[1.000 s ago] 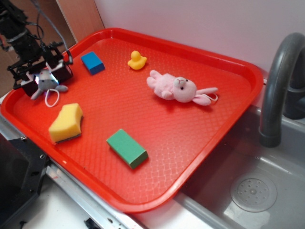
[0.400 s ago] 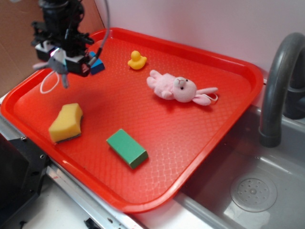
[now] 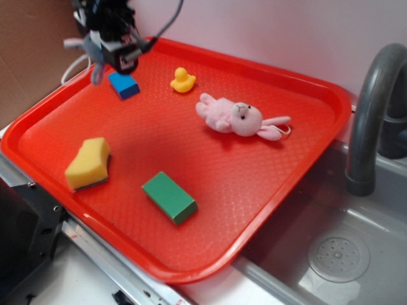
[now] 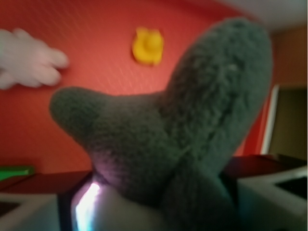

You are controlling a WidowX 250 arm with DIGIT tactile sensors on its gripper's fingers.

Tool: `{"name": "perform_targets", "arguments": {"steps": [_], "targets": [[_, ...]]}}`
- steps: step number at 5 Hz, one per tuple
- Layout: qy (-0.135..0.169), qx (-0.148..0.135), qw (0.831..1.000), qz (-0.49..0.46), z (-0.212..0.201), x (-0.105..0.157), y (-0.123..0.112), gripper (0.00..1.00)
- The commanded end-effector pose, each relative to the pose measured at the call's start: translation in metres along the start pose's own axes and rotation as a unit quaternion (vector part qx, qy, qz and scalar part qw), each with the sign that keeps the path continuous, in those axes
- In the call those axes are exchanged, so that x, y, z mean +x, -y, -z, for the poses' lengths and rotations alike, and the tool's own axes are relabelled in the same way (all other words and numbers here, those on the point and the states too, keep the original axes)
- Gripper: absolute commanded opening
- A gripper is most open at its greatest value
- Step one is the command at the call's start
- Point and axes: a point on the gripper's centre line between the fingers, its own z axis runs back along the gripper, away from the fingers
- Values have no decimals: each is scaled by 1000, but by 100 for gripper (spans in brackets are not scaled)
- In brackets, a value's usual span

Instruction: Grab the gray animal.

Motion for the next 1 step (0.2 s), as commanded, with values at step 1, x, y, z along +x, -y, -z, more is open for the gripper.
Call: {"name": "perform_targets", "arguments": {"steps": [1], "targets": [[46,-31,996,72,-17,-15,-21,85]]}}
